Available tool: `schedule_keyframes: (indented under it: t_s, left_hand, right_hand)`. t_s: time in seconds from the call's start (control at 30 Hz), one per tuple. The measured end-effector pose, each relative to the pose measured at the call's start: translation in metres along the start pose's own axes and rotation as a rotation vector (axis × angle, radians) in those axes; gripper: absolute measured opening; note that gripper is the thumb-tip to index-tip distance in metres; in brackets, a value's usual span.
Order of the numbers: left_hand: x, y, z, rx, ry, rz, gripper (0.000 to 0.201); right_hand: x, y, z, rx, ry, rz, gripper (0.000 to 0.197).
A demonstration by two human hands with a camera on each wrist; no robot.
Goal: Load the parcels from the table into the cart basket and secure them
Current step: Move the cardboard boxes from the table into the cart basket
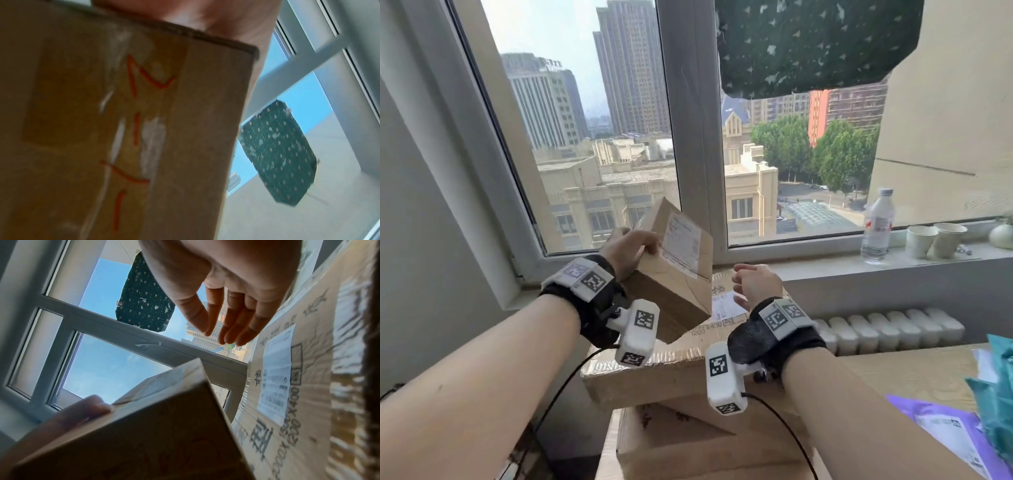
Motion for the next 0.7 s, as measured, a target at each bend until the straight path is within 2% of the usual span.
schedule_keyframes:
  t_s: [0.03, 0.07, 0.13, 0.2, 0.3, 0.33, 0.37, 0.47, 0.5, 0.7]
  left_hand:
    - [0.010, 0.002, 0.000, 0.060, -0.012, 0.063, 0.026]
    - [0.017, 0.005, 0.002, 0.115, -0.017, 0.114, 0.010]
    - [0.032, 0.017, 0.008, 0.217, -0.035, 0.170, 0.019]
    - [0.042, 0.039, 0.016, 0.298, -0.064, 0.158, 0.010]
    - [0.053, 0.074, 0.037, 0.361, -0.068, 0.118, 0.008]
    - [0.056, 0.084, 0.045, 0.386, -0.059, 0.116, 0.005]
    - [0.060, 0.093, 0.051, 0.417, -0.060, 0.121, 0.003]
    - [0.066, 0.127, 0.068, 0.519, -0.080, 0.079, 0.021]
    - [0.068, 0.139, 0.075, 0.541, -0.082, 0.076, 0.020]
    - [0.074, 0.215, 0.130, 0.638, -0.029, 0.044, 0.014]
  right_hand:
    - [0.003, -0.007, -0.001, 0.006, -0.004, 0.010, 0.016]
    - [0.007, -0.014, -0.002, 0.011, -0.017, 0.029, 0.014]
    - [0.017, -0.035, -0.007, -0.002, -0.069, 0.100, 0.028]
    - [0.033, -0.064, -0.011, -0.018, -0.110, 0.217, 0.046]
    - [0.060, -0.106, -0.019, -0.033, -0.162, 0.363, 0.087]
    - [0.070, -0.118, -0.020, -0.044, -0.172, 0.394, 0.093]
    - [0.081, -0.128, -0.020, -0.057, -0.176, 0.422, 0.091]
    - [0.110, -0.160, -0.015, -0.091, -0.148, 0.507, 0.055]
    - [0.118, -0.172, -0.016, -0.108, -0.146, 0.530, 0.047]
    - [0.173, -0.242, -0.024, -0.127, -0.129, 0.617, 0.046]
Point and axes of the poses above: each hand's wrist, its own x-axis away from the middle knuckle, its own y-axis out of the back of the hand, z = x × y, the point moved 10 cm from there along -x, towards the middle knuckle, and after that the axes turned 10 degrees about y, right-handed, at the moved point
